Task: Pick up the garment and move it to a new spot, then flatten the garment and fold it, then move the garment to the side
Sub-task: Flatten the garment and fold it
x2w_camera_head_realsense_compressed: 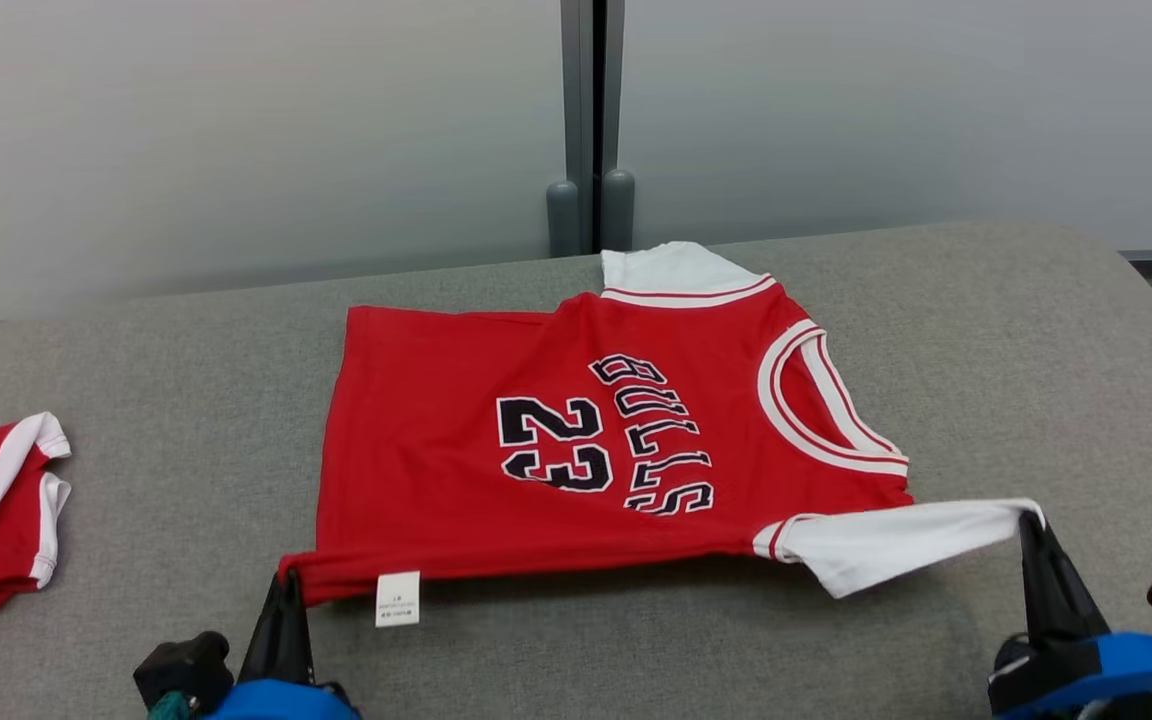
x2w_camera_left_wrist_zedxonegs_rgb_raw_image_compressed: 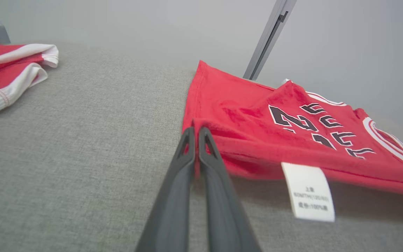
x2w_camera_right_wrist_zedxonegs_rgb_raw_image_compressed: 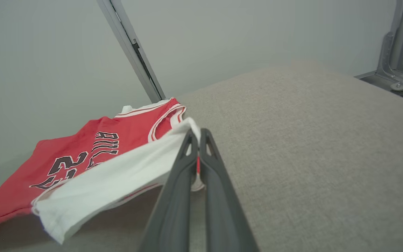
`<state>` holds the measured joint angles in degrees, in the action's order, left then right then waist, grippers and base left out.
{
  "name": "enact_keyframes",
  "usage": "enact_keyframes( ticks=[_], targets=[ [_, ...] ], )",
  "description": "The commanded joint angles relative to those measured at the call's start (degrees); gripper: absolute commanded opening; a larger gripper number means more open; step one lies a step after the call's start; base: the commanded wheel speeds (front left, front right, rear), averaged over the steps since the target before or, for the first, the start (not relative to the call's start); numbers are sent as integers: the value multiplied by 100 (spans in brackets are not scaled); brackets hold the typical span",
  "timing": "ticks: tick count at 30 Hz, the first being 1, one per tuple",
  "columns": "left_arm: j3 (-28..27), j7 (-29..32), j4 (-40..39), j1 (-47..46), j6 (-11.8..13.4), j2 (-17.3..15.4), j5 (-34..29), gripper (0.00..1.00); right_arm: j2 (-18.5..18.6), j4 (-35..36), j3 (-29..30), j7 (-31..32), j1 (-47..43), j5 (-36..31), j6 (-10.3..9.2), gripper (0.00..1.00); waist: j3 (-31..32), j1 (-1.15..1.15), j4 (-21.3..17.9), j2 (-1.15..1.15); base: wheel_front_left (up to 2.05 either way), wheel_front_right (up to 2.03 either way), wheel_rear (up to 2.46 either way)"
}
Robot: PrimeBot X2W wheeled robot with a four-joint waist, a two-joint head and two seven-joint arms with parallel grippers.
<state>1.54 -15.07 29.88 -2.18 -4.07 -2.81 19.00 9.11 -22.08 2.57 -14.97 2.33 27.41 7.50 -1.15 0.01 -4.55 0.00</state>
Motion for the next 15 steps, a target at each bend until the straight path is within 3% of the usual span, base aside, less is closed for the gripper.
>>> enact_keyframes(
  ticks=[1, 15],
  targets=[
    [42, -15, 5, -156, -7, -14, -34, 0, 3, -58, 6, -32, 237, -66, -1, 0, -83, -1, 52, 0, 0, 0, 0],
    [368, -16, 781, -1700, 55, -10, -328, 0, 145, -973, -47, -31, 2188, -635, -1, 0, -1056, -1, 320, 0, 0, 0, 0]
  ],
)
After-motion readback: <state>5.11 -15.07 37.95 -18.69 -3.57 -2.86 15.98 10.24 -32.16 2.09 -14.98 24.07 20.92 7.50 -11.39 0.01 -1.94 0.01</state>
